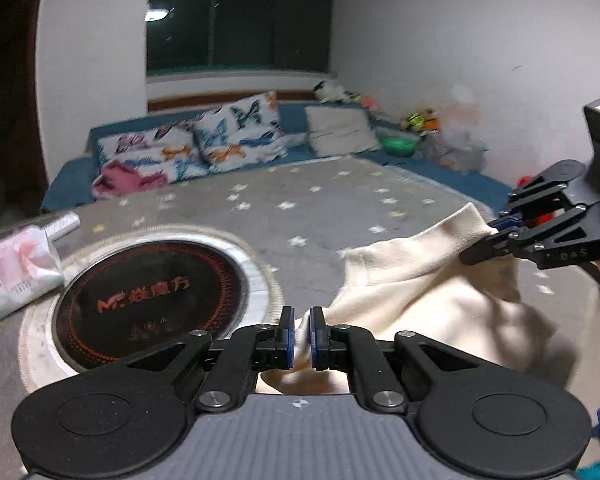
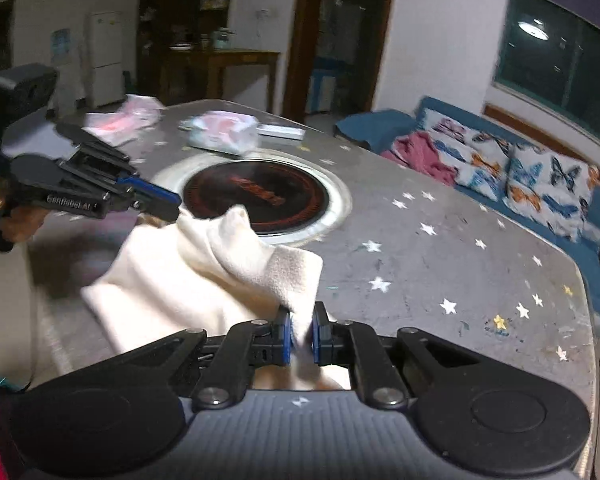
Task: Fold clothes
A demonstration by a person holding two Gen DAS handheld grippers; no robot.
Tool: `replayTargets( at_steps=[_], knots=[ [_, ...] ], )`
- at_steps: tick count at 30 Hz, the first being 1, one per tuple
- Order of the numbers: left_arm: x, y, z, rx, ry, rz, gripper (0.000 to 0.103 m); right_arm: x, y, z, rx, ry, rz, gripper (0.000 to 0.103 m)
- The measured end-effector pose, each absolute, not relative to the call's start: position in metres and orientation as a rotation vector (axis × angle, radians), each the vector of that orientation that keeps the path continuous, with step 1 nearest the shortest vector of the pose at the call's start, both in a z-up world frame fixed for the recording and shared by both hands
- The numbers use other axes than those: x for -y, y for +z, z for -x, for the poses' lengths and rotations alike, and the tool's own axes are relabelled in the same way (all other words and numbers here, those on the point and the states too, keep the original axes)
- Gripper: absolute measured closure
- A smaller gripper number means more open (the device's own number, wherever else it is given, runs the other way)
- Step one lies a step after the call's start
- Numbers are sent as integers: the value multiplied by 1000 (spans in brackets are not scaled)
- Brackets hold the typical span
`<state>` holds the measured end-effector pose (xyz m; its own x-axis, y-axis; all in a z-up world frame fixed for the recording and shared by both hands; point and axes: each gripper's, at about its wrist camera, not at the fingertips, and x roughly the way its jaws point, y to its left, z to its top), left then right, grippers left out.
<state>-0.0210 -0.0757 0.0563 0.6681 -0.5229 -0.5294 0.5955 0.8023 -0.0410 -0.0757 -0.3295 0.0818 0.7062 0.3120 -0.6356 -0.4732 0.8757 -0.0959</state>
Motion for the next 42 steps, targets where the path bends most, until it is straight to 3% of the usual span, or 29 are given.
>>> replayTargets(
  at_steps=[4, 6, 12, 13, 17, 23, 26, 27, 30, 32, 33, 38, 42],
  knots=[
    [84, 32, -6, -595, -569, -123, 94, 333, 54, 39, -682, 369, 207, 90],
    [84, 25, -10, -613, -545, -120, 94, 336, 41, 31, -688, 329, 180, 80],
    [76, 29, -7, -618, -524, -89, 93, 356, 32, 39, -701, 256, 100, 74],
    [75, 33, -5, -616, -538, -77, 91, 359, 35, 42, -699, 260, 95, 74],
    [80, 37, 1, -621, -596, -92, 67, 364, 41, 46, -704, 283, 82, 74],
    [93, 26, -5, -665, -622, -157, 66, 352, 40, 34, -709, 320, 89, 74],
    [94, 21, -6, -673, -636, -177, 71, 346, 34, 21, -732, 343, 82, 74],
    [95, 21, -6, -671, -643, -187, 81, 345, 33, 19, -741, 347, 81, 74],
    [99, 20, -4, -660, -664, -223, 95, 345, 27, 12, -770, 368, 61, 77],
    [103, 21, -1, -639, -660, -252, 97, 344, 24, 11, -776, 373, 57, 83],
    [105, 23, 0, -625, -651, -262, 97, 343, 25, 13, -769, 371, 62, 91],
    [111, 41, 4, -524, -627, -260, 97, 336, 38, 27, -662, 320, 138, 94],
    [124, 30, -7, -560, -605, -292, 96, 331, 31, 23, -669, 259, 173, 93]
  ],
)
